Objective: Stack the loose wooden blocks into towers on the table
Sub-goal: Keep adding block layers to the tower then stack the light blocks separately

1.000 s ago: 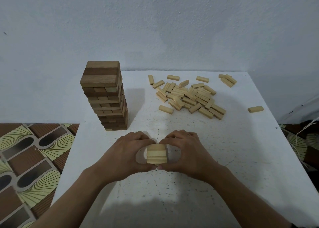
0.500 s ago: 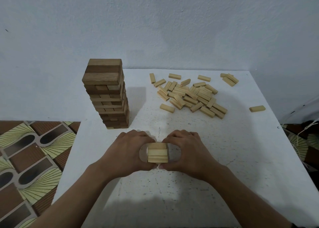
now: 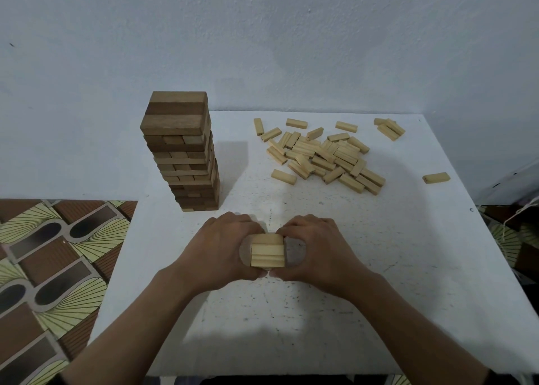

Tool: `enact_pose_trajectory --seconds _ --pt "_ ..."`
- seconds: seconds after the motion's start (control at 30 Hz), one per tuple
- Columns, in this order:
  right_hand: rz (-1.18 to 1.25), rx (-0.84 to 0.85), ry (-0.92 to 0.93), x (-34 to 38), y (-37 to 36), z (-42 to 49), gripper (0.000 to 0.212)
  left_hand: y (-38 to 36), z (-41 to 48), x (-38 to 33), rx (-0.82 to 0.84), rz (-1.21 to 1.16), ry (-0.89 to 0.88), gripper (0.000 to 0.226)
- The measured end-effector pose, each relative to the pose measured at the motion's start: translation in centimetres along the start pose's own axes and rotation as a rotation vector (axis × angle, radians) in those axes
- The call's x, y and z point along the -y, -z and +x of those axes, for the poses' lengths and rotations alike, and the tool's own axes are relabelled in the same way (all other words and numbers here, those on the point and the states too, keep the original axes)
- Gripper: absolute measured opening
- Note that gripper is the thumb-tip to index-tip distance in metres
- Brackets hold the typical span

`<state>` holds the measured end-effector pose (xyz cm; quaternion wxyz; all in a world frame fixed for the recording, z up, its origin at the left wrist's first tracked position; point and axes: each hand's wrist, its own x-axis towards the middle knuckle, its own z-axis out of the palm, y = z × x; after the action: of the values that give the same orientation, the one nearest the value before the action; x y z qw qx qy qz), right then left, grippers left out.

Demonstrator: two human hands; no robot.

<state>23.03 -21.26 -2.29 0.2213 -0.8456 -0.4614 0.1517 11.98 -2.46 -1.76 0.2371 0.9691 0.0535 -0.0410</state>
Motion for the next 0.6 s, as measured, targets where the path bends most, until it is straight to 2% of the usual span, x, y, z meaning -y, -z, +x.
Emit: enact_pose_trajectory --seconds 0.17,0.4,0.6 --pt "-0.131 0.070 -0.017 1.0 0.7 0.5 0.063 0.2 0.3 -0.9 0.020 0.098 0.004 0.056" --pt "-0.142 0.089 -0.067 2.2 1.0 1.1 0.051 0.2 0.7 -0.9 0.031 -0.044 0.045 0.047" --pt "-0.196 0.073 -0.080 2.7 0.9 1.2 0.046 0.3 0.8 -1.5 -0.006 0.058 0.050 0.048"
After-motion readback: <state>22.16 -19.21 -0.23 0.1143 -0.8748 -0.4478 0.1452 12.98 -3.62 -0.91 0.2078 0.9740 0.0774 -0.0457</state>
